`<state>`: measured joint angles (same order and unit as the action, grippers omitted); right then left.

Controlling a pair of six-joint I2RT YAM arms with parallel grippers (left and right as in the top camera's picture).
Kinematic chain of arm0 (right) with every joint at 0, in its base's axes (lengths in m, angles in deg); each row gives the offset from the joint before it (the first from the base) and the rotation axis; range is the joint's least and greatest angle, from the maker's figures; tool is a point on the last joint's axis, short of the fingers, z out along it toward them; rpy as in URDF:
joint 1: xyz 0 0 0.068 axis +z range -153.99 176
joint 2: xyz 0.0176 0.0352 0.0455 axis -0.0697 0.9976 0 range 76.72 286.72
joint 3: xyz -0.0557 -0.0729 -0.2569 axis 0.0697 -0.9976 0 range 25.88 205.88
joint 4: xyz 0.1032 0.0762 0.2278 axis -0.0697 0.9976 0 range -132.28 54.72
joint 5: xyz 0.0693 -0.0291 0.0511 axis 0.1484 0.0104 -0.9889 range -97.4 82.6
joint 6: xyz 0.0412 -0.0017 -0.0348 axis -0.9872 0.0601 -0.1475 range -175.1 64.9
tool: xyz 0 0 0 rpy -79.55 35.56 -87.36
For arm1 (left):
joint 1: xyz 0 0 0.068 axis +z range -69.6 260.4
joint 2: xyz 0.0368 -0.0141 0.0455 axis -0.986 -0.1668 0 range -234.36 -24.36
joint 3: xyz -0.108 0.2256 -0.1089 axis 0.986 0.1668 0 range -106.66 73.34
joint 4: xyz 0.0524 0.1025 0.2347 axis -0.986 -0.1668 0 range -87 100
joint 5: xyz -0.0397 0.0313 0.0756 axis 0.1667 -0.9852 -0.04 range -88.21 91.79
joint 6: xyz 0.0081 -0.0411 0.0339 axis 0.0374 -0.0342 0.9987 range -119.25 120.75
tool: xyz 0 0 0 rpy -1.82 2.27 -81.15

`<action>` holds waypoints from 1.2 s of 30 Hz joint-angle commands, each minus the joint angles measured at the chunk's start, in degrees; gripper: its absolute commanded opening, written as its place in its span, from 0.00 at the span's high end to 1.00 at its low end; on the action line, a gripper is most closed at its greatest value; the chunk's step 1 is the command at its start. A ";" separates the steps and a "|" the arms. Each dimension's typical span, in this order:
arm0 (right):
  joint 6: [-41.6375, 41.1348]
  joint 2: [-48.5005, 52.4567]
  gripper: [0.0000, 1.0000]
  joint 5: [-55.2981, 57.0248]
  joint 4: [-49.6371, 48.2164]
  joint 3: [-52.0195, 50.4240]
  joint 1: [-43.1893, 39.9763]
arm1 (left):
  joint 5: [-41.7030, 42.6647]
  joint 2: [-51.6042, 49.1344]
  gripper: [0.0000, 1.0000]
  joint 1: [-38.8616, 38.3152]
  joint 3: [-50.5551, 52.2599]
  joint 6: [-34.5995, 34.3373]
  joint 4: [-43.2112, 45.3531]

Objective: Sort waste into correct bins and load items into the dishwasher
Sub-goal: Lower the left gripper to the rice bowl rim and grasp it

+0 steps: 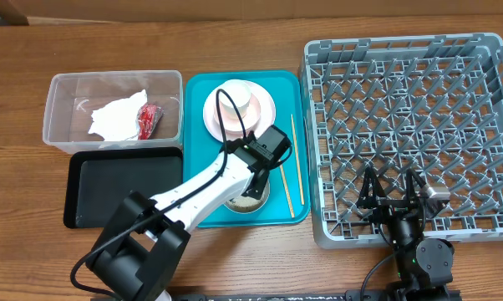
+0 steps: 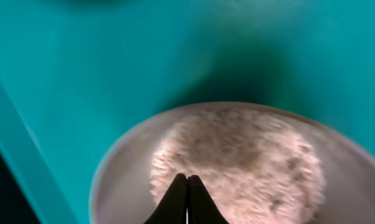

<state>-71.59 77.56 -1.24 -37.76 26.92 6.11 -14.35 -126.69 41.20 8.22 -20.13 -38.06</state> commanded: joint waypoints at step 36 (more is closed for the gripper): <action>0.02 -0.50 0.00 -0.28 -0.31 -0.59 -0.39 | 19.26 10.34 0.96 15.50 -7.04 0.52 -8.24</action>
<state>-71.57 77.56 -1.26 -37.74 26.92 6.11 -6.81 -120.35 56.87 2.76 -17.55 -45.81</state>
